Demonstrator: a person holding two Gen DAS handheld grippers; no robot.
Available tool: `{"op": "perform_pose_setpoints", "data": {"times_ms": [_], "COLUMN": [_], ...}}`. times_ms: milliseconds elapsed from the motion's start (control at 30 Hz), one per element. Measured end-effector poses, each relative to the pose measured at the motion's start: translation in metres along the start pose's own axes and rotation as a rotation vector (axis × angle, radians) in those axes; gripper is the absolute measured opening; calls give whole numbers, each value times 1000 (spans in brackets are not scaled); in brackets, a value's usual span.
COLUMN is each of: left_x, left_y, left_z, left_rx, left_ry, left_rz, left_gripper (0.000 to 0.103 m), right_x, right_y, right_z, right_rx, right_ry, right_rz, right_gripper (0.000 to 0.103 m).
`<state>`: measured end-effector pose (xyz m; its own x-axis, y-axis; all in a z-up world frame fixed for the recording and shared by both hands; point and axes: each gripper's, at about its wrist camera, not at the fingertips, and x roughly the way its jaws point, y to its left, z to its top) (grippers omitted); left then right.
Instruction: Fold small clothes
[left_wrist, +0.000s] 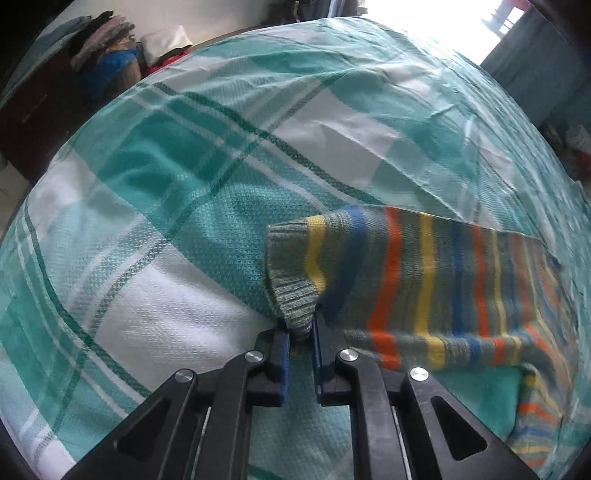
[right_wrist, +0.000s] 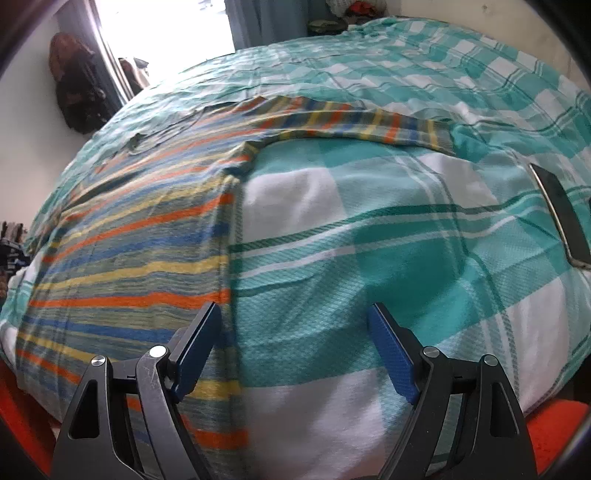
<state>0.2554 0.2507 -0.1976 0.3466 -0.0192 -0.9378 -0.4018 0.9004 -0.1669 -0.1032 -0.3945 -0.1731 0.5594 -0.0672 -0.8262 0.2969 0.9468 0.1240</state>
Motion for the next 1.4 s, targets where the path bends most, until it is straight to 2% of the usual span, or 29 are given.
{"op": "perform_pose_setpoints", "data": {"times_ms": [67, 133, 200, 267, 333, 433, 500, 567, 633, 667, 700, 800, 867, 900, 967, 1067, 1167, 1200, 1300, 1400], "left_x": [-5, -25, -52, -81, -112, -146, -154, -148, -126, -114, -99, -104, -109, -110, -119, -148, -171, -174, -173, -153], "left_y": [0, 3, 6, -2, -22, -74, -107, -132, -150, -153, -150, -141, -139, -137, -136, -129, -131, -137, -156, -166], "left_z": [-1, -10, -26, -51, -85, -151, -199, -242, -290, -306, -324, -360, -368, -367, -362, -339, -315, -304, -285, -273], "left_rx": [-13, -14, 31, 112, 218, 414, 532, 635, 750, 781, 813, 921, 947, 940, 908, 816, 736, 715, 700, 684], "left_ry": [-5, -24, -89, -131, -154, -136, -99, -51, 1, 33, 80, 30, 37, 43, 40, -10, -63, -85, -132, -147], "left_rz": [-2, 31, 57, 46, -18, -181, -267, -298, -257, -220, -158, -71, -52, -50, -82, -193, -257, -272, -272, -247], "left_gripper": [26, 47, 52, 53, 55, 64, 66, 66, 66, 66, 66, 66, 66, 66, 66, 66, 75, 77, 77, 78], "right_x": [-1, -11, -23, -37, -47, -53, -50, -42, -22, -9, 8, 5, 9, 9, -4, -31, -59, -70, -81, -67], "right_y": [-7, -15, -18, -14, -1, 38, 63, 88, 105, 108, 108, 110, 106, 103, 102, 98, 97, 97, 106, 111], "right_z": [1, 4, 8, 18, 25, 33, 28, 15, -9, -24, -46, -77, -92, -94, -89, -76, -61, -51, -32, -21], "right_rx": [30, 66, 82, 60, 4, -127, -213, -296, -357, -370, -384, -468, -449, -433, -419, -353, -339, -336, -321, -306], "right_ry": [3, -24, -60, -87, -87, -31, 27, 98, 205, 280, 388, 385, 455, 461, 418, 370, 285, 233, 140, 92], "right_rz": [-14, -27, -35, -29, -4, 105, 153, 185, 182, 155, 92, -13, -17, -18, -16, 33, 50, 53, 83, 110], "right_gripper": [85, 85, 86, 86, 86, 86, 86, 86, 86, 86, 87, 95, 97, 96, 91, 90, 90, 90, 92, 92]}}
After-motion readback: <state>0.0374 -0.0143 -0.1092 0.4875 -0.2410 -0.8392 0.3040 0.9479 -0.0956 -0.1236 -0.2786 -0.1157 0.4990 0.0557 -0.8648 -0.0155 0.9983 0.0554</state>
